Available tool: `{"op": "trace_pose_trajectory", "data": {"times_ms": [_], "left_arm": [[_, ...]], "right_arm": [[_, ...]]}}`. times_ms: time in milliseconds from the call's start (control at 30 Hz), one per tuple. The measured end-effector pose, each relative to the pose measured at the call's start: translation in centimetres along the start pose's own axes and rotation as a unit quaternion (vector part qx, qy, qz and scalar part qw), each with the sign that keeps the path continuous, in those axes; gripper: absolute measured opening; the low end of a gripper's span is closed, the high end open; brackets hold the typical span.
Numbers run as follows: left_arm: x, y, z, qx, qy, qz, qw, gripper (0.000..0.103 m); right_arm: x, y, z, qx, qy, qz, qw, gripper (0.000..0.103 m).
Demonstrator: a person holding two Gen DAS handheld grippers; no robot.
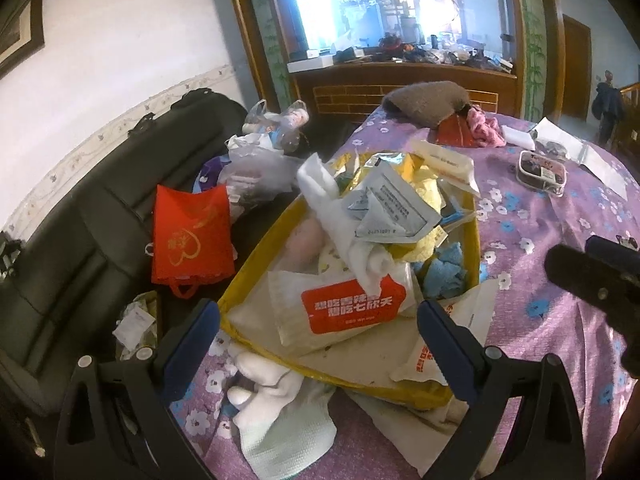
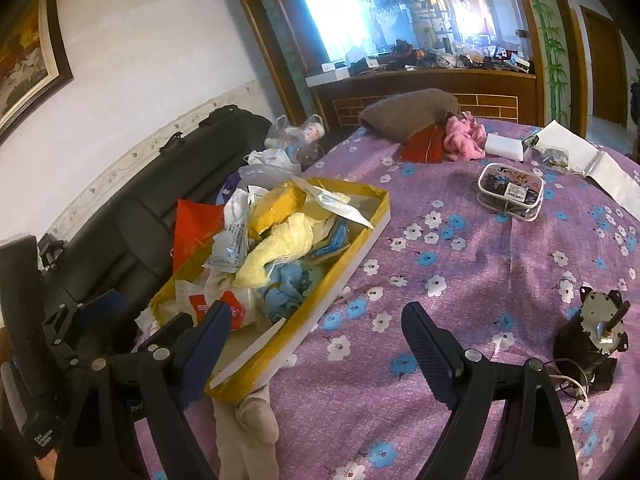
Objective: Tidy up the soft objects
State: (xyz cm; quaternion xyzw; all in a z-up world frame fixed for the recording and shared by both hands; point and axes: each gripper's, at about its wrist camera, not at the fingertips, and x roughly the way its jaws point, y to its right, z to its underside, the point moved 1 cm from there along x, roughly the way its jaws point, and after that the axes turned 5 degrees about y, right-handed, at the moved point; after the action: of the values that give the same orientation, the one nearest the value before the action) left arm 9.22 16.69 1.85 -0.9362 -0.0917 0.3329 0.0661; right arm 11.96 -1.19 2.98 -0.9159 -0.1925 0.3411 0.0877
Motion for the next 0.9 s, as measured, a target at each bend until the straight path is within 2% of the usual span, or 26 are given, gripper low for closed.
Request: {"op": "trace_pose_trajectory", "data": {"times_ms": [467, 733, 900], "left_arm": [[1.5, -0.5, 0.2, -0.005, -0.009, 0.019, 0.9998, 0.099], [1.9, -2.0, 0.2, -0.016, -0.008, 0.015, 0.9997, 0.099], [2.0, -2.4, -0.1, -0.019, -0.004, 0.032, 0.9993, 0.099]], "right_arm": [[1.8, -1.8, -0.7, -0.022, -0.020, 0.018, 0.999, 0.090], [2.3, -2.9, -0.9, -0.037, -0.025, 0.023, 0.999, 0.090], [2.6, -3.4, -1.1, -0.044, -0.026, 0.025, 0.998, 0.090]]}}
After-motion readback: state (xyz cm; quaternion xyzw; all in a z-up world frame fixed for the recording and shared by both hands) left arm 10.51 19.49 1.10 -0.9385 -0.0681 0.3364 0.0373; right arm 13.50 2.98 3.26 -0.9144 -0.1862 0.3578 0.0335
